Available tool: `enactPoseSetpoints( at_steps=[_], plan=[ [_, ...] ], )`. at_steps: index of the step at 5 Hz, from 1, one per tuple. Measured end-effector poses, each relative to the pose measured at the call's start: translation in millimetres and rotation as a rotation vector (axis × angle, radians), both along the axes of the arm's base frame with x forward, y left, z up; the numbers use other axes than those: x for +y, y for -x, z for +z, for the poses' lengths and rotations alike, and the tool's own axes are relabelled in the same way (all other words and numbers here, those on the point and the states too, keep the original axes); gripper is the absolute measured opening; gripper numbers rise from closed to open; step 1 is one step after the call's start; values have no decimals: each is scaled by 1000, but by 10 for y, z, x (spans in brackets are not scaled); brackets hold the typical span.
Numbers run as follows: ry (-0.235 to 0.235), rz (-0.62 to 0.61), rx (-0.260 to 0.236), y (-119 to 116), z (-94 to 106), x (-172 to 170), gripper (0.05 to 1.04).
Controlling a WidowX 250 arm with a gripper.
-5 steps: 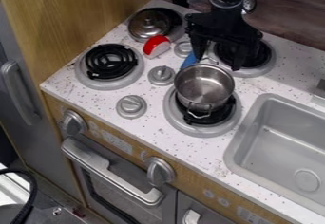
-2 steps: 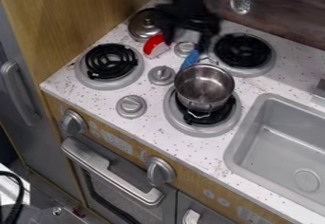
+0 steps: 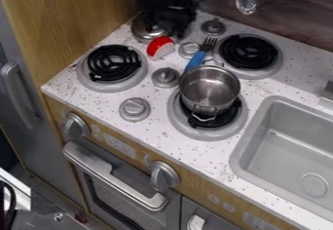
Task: Put the red thing on the lower left burner
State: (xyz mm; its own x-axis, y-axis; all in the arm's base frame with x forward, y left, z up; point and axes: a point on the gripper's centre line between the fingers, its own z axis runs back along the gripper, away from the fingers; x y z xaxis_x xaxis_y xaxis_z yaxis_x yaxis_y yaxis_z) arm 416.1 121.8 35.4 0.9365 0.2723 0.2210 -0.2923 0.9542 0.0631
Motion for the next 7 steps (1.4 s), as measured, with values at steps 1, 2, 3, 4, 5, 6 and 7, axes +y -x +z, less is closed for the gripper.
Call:
enactPoseSetpoints(
  at_steps=[1, 2, 3, 4, 5, 6, 7],
  plan=[
    [7, -17, 18, -105, -221, 163, 997],
    [27, -42, 36, -206, -515, 289, 997],
    [34, -55, 44, -305, -687, 412, 997],
    [33, -66, 38, -406, -804, 449, 997],
    [12, -70, 35, -479, -805, 504, 966],
    [3, -72, 33, -485, -818, 510, 690],
    [1, -70, 46, -424, -854, 486, 584]
  ],
)
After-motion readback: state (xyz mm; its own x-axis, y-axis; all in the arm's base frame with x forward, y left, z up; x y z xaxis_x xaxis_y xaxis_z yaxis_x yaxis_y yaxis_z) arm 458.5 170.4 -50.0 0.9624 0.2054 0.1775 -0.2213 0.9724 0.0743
